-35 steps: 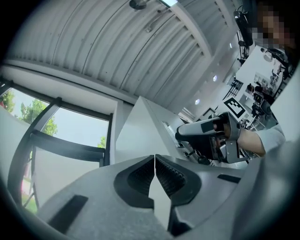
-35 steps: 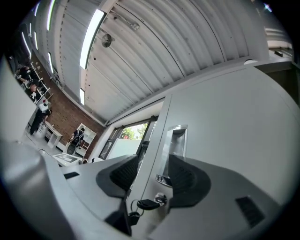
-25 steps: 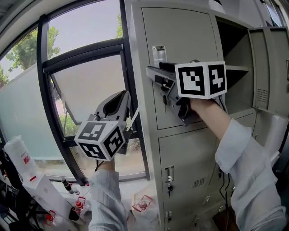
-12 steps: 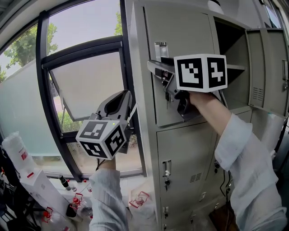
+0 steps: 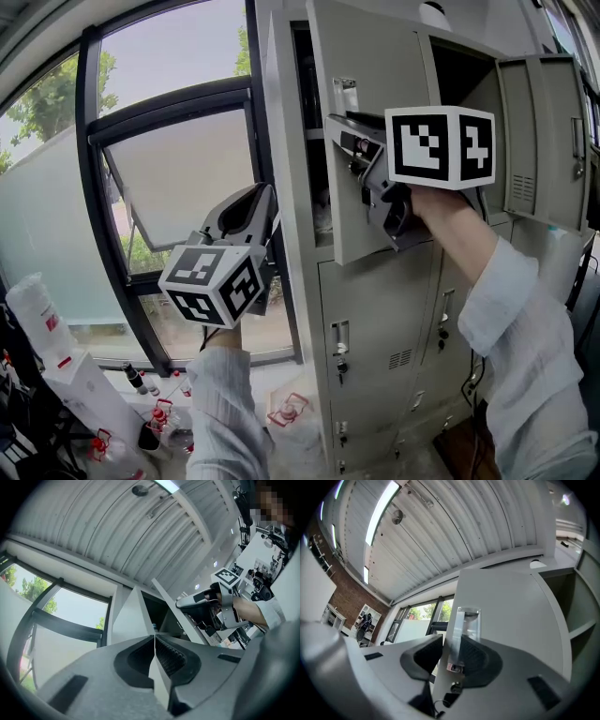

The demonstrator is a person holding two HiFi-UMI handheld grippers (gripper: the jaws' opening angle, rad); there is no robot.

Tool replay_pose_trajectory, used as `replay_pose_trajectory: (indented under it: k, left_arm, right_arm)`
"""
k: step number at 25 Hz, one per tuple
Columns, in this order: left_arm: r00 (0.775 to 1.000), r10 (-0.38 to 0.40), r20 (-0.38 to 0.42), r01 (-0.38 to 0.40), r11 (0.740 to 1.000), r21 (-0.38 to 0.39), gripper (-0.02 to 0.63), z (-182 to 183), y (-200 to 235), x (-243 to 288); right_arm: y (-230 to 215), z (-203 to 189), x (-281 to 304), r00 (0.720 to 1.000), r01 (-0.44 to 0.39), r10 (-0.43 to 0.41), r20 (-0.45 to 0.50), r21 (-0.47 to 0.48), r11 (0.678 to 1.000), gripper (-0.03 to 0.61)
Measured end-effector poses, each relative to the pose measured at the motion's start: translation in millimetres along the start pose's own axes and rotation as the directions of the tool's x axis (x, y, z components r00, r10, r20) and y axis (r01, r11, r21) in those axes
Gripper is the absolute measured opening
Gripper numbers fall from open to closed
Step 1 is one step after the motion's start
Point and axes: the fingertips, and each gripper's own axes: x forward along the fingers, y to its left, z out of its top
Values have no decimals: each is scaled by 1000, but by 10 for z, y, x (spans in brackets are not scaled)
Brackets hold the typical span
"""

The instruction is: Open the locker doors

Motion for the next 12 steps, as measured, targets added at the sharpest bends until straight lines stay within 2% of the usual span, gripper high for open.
replay_pose_trajectory:
  k: [12]
  left_arm:
    - [998,-66,7,67,997,-27,14,96,-570,-91]
  right_arm:
    - [-55,262,-714,999,25,-24,28,-30,999,127]
